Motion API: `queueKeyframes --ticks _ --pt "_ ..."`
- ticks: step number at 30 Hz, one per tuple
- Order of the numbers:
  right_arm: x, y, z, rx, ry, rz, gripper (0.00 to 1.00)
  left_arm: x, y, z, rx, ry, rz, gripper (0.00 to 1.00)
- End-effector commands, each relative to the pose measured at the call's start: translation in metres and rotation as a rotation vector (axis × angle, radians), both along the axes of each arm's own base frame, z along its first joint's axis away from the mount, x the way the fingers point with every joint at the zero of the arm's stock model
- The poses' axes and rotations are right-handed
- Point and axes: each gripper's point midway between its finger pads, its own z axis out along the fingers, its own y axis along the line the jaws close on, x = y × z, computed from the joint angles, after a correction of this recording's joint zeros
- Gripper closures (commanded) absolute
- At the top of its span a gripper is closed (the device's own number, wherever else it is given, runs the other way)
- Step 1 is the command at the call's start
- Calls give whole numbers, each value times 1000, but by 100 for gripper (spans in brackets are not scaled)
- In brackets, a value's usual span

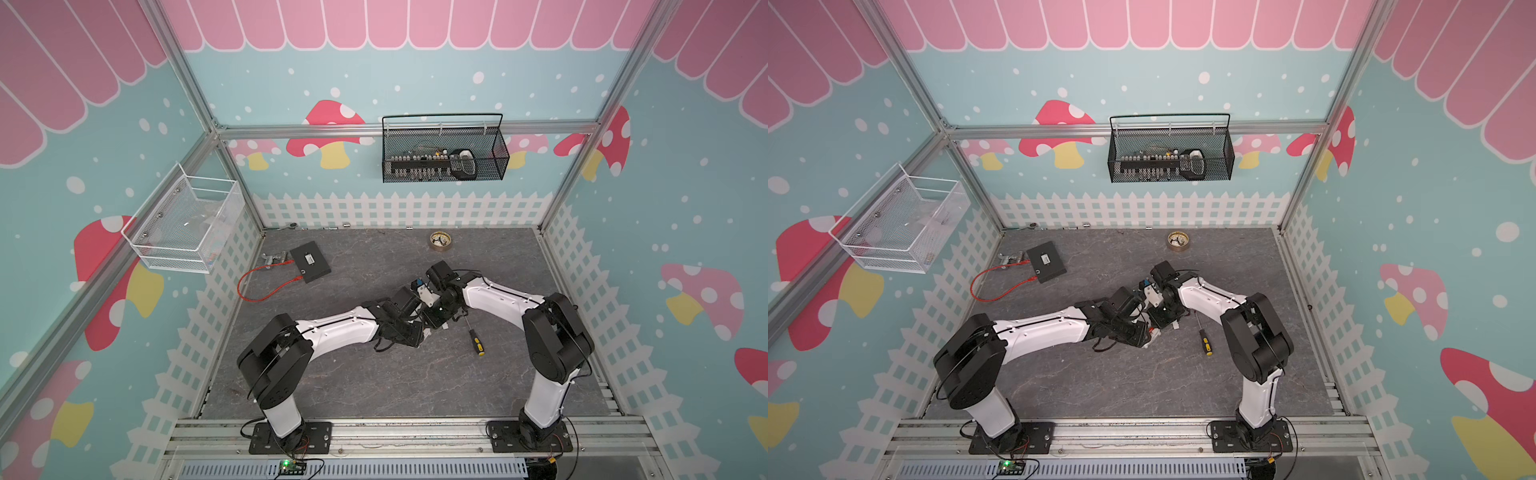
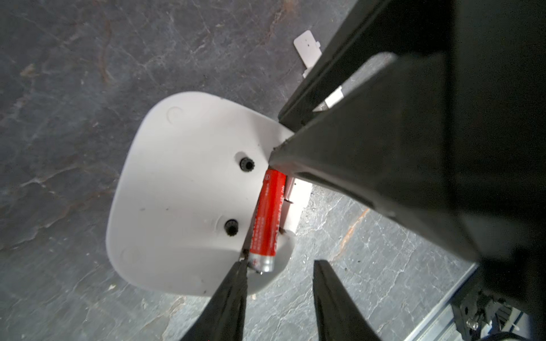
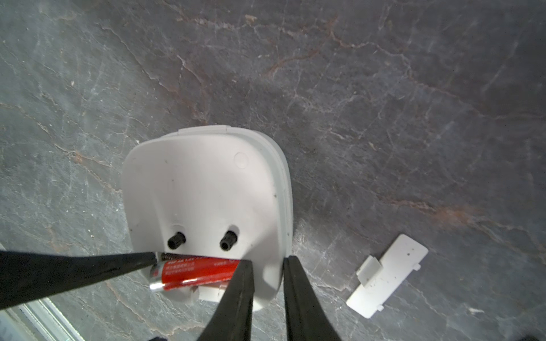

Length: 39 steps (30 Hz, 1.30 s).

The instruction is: Remove the battery from the alarm

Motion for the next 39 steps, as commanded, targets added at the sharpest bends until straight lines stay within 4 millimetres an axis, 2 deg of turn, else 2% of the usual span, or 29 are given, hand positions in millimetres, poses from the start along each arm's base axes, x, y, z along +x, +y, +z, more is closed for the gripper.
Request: queueKeyframes --ticks 1,17,27,32,34,39 --pt "-11 -2 -23 -68 41 45 77 40 42 -14 302 -232 81 59" --pt "-10 0 -21 -63 36 50 78 36 35 -26 338 -232 52 66" --pt "-9 1 -19 -59 30 54 77 24 35 -38 364 -199 2 71" --pt "-7 1 -18 -57 27 55 78 21 37 -38 376 -196 -5 73" --pt "-10 1 -29 -70 53 56 78 21 38 -37 376 -199 -1 73" --pt "-9 1 -28 -68 50 58 78 25 36 -35 377 -209 10 77"
